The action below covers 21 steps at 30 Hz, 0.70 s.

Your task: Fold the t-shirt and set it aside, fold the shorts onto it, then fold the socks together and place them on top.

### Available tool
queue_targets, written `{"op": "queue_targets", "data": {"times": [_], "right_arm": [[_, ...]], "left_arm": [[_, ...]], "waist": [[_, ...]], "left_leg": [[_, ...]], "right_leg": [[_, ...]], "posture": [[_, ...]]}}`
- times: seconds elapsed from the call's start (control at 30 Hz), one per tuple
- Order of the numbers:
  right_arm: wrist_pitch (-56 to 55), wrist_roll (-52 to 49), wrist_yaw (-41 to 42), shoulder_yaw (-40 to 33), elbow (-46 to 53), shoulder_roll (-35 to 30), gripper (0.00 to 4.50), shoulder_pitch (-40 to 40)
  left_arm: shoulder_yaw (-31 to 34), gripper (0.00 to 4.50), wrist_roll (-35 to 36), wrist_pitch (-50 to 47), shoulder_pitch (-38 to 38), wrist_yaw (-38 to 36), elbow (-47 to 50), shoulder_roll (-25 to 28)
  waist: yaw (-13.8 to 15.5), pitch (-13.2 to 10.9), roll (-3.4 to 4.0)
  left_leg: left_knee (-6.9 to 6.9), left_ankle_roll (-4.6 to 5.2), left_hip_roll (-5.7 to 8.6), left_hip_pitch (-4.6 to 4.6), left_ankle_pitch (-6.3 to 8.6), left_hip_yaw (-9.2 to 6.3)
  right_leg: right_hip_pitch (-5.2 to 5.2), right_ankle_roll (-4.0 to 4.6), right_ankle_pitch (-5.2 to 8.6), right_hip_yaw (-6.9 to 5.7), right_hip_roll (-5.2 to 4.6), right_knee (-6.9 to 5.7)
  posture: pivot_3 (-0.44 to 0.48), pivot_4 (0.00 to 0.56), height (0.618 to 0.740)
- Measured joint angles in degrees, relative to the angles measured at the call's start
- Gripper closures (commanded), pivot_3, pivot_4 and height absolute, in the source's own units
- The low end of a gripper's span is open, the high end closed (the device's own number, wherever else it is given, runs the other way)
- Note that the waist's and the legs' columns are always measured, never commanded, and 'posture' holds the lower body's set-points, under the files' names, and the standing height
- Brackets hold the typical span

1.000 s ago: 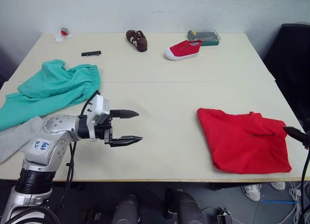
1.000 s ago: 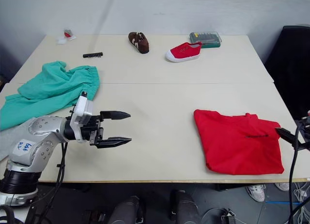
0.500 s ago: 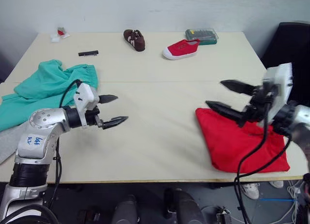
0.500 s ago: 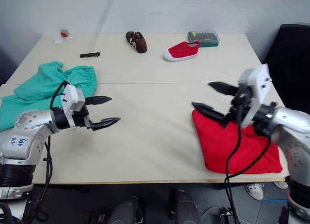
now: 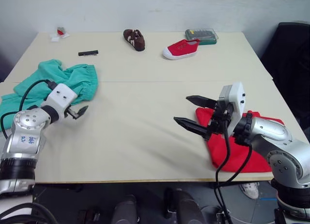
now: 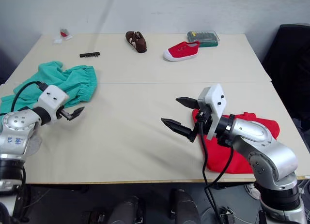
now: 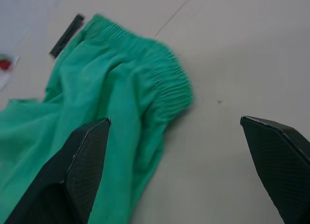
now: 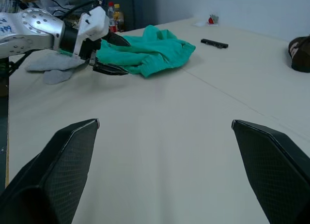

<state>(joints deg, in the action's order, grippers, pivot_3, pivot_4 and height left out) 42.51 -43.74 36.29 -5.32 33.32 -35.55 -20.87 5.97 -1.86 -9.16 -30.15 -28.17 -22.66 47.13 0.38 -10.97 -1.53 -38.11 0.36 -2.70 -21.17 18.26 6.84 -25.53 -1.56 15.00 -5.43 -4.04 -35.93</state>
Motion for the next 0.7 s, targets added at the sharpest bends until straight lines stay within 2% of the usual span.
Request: {"op": "queue_targets", "data": {"times": [0.1,0.17,0.23,0.37,0.57,0.67,0.7], "right_arm": [[-0.1,0.3,-0.5,0.5,-0.6,1.4,0.03,-1.0],[-0.1,0.4,-0.6,0.7,-1.1,1.8,0.03,-1.6],[-0.1,0.8,-0.6,1.1,-1.7,1.9,0.0,-2.0],[-0.1,1.3,-0.6,1.4,-1.9,1.9,0.0,-2.2],[-0.1,2.5,-1.8,1.2,-1.7,1.7,0.0,-1.1],[-0.1,3.6,-2.0,0.8,-0.6,0.3,0.0,1.8],[-0.1,3.8,-2.0,0.9,-0.1,0.2,0.0,2.4]], "left_arm": [[-4.3,0.0,-4.4,5.2,-9.8,2.9,-16.0,-3.5],[-6.4,0.0,-6.4,8.1,-13.8,4.0,-23.7,-5.2],[-7.5,0.38,-7.7,10.7,-18.0,4.3,-30.0,-5.6],[-9.2,1.57,-9.2,14.6,-22.3,3.5,-38.2,-5.9],[-6.8,3.52,-6.2,14.4,-23.5,-1.7,-41.3,-6.5],[-5.8,4.46,-0.9,8.2,-22.8,-12.2,-33.1,-8.5],[-5.9,4.49,1.7,4.7,-21.6,-17.0,-27.3,-9.2]], "waist": [[0.7,0.0,-0.03],[0.8,0.0,-0.06],[0.9,0.0,-0.08],[0.6,0.0,-0.08],[0.1,0.0,-0.09],[0.7,0.0,-0.1],[0.8,0.0,-0.1]], "left_leg": [[-0.08,0.03,0.05,-0.03,-0.02,0.03],[-0.09,0.04,0.05,-0.08,0.0,0.04],[-0.09,0.03,0.07,-0.09,0.0,0.08],[-0.09,0.0,0.06,-0.08,-0.02,0.17],[-0.12,0.01,0.03,-0.07,-0.01,0.1],[-0.17,-0.24,0.06,-0.19,-0.16,0.08],[-0.23,-0.32,0.04,-0.25,-0.21,0.09]], "right_leg": [[0.01,0.0,-0.02,-0.11,-0.04,-0.03],[0.0,0.0,-0.02,-0.22,-0.04,0.0],[-0.01,0.0,-0.02,-0.45,-0.03,0.0],[-0.01,-0.01,-0.02,-0.55,-0.02,-0.03],[-0.01,-0.01,-0.02,-0.57,-0.02,-0.03],[-0.01,0.0,-0.02,-0.6,-0.03,-0.03],[-0.01,0.0,-0.02,-0.62,0.01,-0.04]], "posture": [[0.0,0.15,0.74],[0.0,0.15,0.74],[0.0,0.15,0.74],[0.0,0.15,0.74],[0.0,0.15,0.74],[0.0,0.15,0.74],[0.0,0.15,0.74]]}}
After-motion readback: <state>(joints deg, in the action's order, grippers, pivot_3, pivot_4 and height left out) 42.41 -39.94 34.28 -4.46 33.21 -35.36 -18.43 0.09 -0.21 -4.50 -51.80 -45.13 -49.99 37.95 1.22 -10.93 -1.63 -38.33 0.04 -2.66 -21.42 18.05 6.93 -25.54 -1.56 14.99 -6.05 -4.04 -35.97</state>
